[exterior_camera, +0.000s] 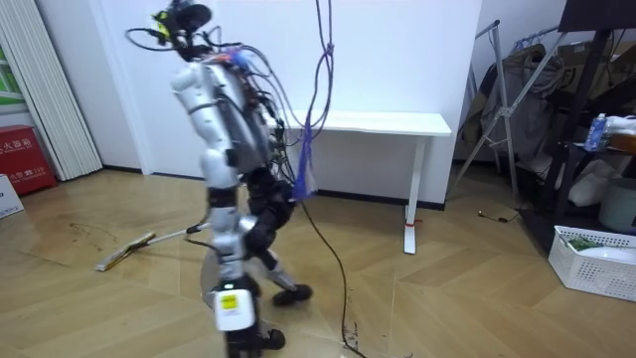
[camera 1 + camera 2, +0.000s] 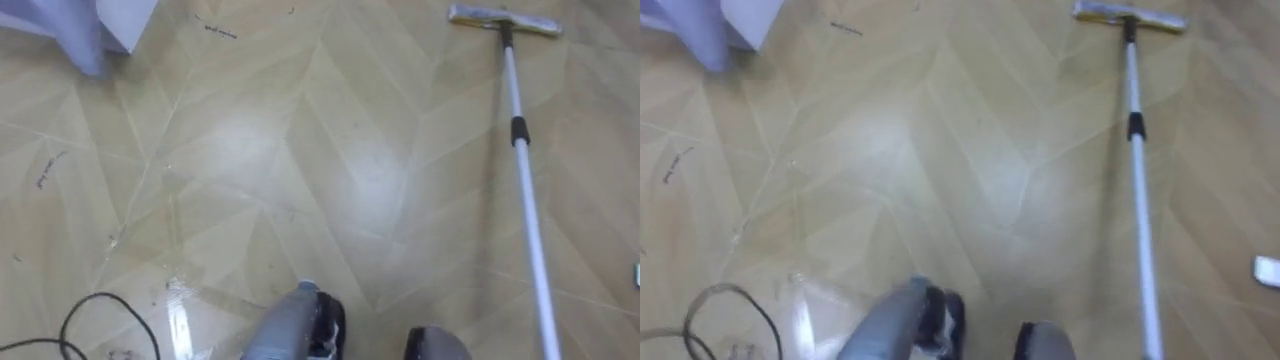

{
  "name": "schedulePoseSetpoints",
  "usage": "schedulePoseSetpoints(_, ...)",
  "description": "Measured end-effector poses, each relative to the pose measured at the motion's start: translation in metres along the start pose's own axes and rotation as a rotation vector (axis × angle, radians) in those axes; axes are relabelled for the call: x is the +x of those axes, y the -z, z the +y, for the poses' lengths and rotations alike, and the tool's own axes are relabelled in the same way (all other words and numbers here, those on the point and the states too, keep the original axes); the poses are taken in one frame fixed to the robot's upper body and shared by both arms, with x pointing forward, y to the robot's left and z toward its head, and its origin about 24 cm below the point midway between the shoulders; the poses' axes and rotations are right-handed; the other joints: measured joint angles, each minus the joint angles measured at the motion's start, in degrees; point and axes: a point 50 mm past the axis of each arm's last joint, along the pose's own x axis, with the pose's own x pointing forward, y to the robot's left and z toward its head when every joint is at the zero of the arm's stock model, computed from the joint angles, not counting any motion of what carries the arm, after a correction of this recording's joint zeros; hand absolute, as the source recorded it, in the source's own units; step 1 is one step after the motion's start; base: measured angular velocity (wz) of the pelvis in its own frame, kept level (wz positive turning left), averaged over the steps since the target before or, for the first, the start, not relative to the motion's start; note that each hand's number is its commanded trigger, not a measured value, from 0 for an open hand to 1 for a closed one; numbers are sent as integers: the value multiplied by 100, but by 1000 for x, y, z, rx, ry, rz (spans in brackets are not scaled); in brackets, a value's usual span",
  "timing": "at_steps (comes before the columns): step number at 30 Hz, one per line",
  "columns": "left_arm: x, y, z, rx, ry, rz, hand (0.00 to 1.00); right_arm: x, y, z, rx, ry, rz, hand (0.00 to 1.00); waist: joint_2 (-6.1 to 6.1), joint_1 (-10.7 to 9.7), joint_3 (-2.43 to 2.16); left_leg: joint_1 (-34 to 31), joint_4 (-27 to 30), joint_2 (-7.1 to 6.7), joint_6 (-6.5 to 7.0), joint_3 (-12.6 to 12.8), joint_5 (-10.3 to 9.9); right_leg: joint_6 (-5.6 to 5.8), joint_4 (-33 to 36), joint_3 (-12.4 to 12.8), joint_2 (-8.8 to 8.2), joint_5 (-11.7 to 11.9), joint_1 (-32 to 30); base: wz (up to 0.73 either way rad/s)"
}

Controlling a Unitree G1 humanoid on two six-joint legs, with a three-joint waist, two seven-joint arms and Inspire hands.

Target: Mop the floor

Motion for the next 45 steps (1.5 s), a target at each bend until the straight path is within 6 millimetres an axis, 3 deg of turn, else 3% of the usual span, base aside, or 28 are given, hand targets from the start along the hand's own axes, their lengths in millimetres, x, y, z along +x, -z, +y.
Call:
schedulePoseSetpoints(1,0,-2,0,0,-10,-8,0,1,17,7,-7,6,38,100,69,-136,-37,96,-81,-11,46,-6,-87,0,-432,-62,49,2,-260,0)
schedulePoseSetpoints(3,-1,0,-4,11,-3,-7,0,0,40,28,-14,-22,93,100,79,-225,-39,378,-213,-23,-6,-58,-291,-76,-1715,-247,143,85,-549,-22)
schedulePoseSetpoints(5,-2,8,-10,23,15,19,0,-1,39,34,-17,-34,105,100,64,-225,-34,710,-289,-94,-91,-191,-507,-236,-2598,-399,199,394,-510,-40)
schedulePoseSetpoints(7,-3,16,-15,22,23,51,0,-1,30,32,-32,-10,105,100,0,-207,7,1071,-270,-159,-205,-303,-744,-346,-2651,-467,158,588,-290,-29)
schedulePoseSetpoints(9,-3,18,-13,3,17,61,0,-3,-1,29,-24,11,63,100,-39,-102,23,1090,282,-108,-468,-266,-672,-421,-2395,-560,72,444,-102,-26)
schedulePoseSetpoints(10,-3,20,-11,-4,7,67,0,-8,-34,25,-18,28,-2,100,-105,-42,41,869,1013,54,-821,-130,-310,-506,-2160,-557,79,252,-56,-33)
schedulePoseSetpoints(11,-3,21,-10,-12,-3,68,0,-15,-69,20,-1,37,-86,100,-169,56,47,615,1661,149,-914,-42,193,-617,-1934,-511,108,71,-46,-33)
schedulePoseSetpoints(13,-3,17,-6,-13,-19,50,0,-31,-118,22,22,19,-228,100,-297,230,81,180,2228,249,-1008,-88,674,-658,-1753,-442,224,-166,-40,-21)
schedulePoseSetpoints(14,-2,18,-1,-6,-36,52,0,-43,-145,24,42,-4,-324,100,-393,282,109,-167,2216,394,-931,-103,619,-635,-1695,-452,296,-256,-5,-9)
schedulePoseSetpoints(16,-3,21,1,0,-42,63,0,-51,-163,30,86,-56,-415,100,-489,389,142,-464,1502,463,-868,-169,451,-655,-1751,-470,310,-432,265,24)
schedulePoseSetpoints(18,-3,21,-1,2,-14,54,0,-40,-141,31,154,-116,-356,100,-490,379,124,-485,-363,417,-878,-250,629,-519,-2090,-418,396,-693,869,72)
schedulePoseSetpoints(19,-3,20,0,2,-7,49,0,-35,-129,30,170,-119,-321,100,-514,368,124,-474,-530,374,-766,-235,833,-469,-2165,-380,380,-770,1018,91)
schedulePoseSetpoints(20,-3,18,-1,15,7,42,0,-22,-97,23,197,-114,-231,100,-513,290,89,-279,-671,335,-502,-119,845,-342,-2315,-267,357,-918,1254,81)
schedulePoseSetpoints(21,-3,17,-2,10,16,37,0,-16,-79,18,203,-100,-180,100,-485,255,84,-178,-701,336,-376,-38,789,-300,-2348,-202,355,-952,1378,94)
schedulePoseSetpoints(23,-3,12,-5,30,25,8,0,0,-1,3,164,-33,20,100,-379,214,41,157,-680,253,-128,107,479,0,-1942,-163,196,-672,1484,42)
schedulePoseSetpoints(25,-3,9,-5,28,22,-11,0,2,47,-2,136,6,130,100,-244,125,-28,324,-673,160,-56,36,315,47,-1345,-169,163,-162,1242,-16)
schedulePoseSetpoints(27,-3,3,-5,26,11,-43,0,0,72,2,121,18,190,100,-133,46,-24,460,-679,-25,-61,-337,288,26,-1017,-122,171,-104,767,-55)
schedulePoseSetpoints(28,-3,3,-5,27,9,-51,0,0,78,8,104,18,203,100,-48,-22,4,626,-692,-110,-66,-545,286,24,-1099,-147,184,-105,504,-88)
schedulePoseSetpoints(29,-4,5,-8,27,4,-47,0,-1,79,14,79,17,206,100,43,-80,-14,836,-732,-137,-156,-708,238,14,-1514,-205,191,-85,329,-94)
schedulePoseSetpoints(32,-3,11,-6,18,-12,-24,0,-1,55,34,37,-17,159,100,41,-153,2,1124,-727,-221,-521,-927,-87,7,-3068,-197,196,268,341,-93)
schedulePoseSetpoints(34,-4,11,-7,-2,-17,-20,0,-2,41,38,36,-18,149,100,80,-185,-4,1222,-543,-208,-614,-900,-386,-123,-2835,-426,8,353,391,-3)
schedulePoseSetpoints(35,-4,11,-7,-11,-19,-17,0,-3,25,37,52,-12,136,100,45,-181,17,1275,-357,-192,-676,-829,-460,-275,-2613,-577,-143,265,462,39)
schedulePoseSetpoints(36,-4,12,-6,-16,-21,-8,0,-3,15,35,64,-9,129,100,22,-165,24,1283,-226,-180,-681,-821,-462,-322,-2516,-617,-171,186,509,48)
schedulePoseSetpoints(37,-4,14,-5,-20,-26,8,0,-5,-11,30,77,-2,85,100,-54,-114,42,1262,69,-135,-693,-782,-456,-343,-2333,-665,-189,-23,575,43)
schedulePoseSetpoints(39,-4,18,1,-27,-37,21,0,-13,-61,18,103,11,-36,100,-214,-60,73,1046,681,70,-899,-578,-326,-352,-2044,-737,-190,-312,586,35)
schedulePoseSetpoints(41,-5,22,8,-7,-50,21,0,-26,-108,6,144,0,-209,100,-427,104,118,635,1511,310,-1009,-487,219,-521,-1866,-849,-113,-514,687,38)
schedulePoseSetpoints(43,-6,31,11,7,-57,46,0,-30,-121,5,182,-41,-273,100,-524,170,103,391,1521,316,-967,-465,241,-573,-1886,-880,-67,-667,904,54)
schedulePoseSetpoints(45,-8,39,9,29,-39,64,0,-25,-108,6,234,-81,-252,100,-555,198,107,162,816,328,-925,-365,220,-526,-2062,-882,20,-786,1234,61)
